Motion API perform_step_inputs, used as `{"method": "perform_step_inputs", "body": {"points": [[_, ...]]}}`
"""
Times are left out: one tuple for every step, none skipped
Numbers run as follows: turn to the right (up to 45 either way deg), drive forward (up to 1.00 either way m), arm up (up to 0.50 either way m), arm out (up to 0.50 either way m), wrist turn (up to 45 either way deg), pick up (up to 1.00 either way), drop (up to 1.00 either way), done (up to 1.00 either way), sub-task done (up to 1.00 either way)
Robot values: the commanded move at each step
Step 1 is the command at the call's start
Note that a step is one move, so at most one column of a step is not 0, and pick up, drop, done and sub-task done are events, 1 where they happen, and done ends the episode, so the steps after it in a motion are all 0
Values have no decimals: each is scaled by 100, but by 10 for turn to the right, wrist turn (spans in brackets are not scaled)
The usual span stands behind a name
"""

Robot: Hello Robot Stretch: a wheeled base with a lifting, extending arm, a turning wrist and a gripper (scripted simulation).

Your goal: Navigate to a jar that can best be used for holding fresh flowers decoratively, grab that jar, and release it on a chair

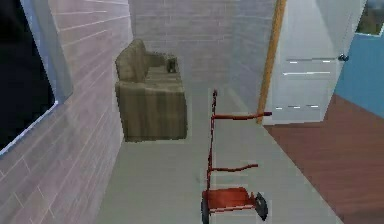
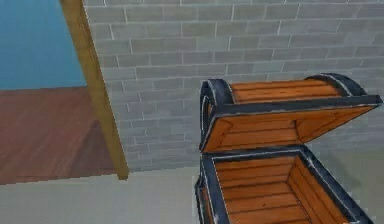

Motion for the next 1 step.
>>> {"method": "perform_step_inputs", "body": {"points": [[450,0,0,0,0,0,0,0,0]]}}
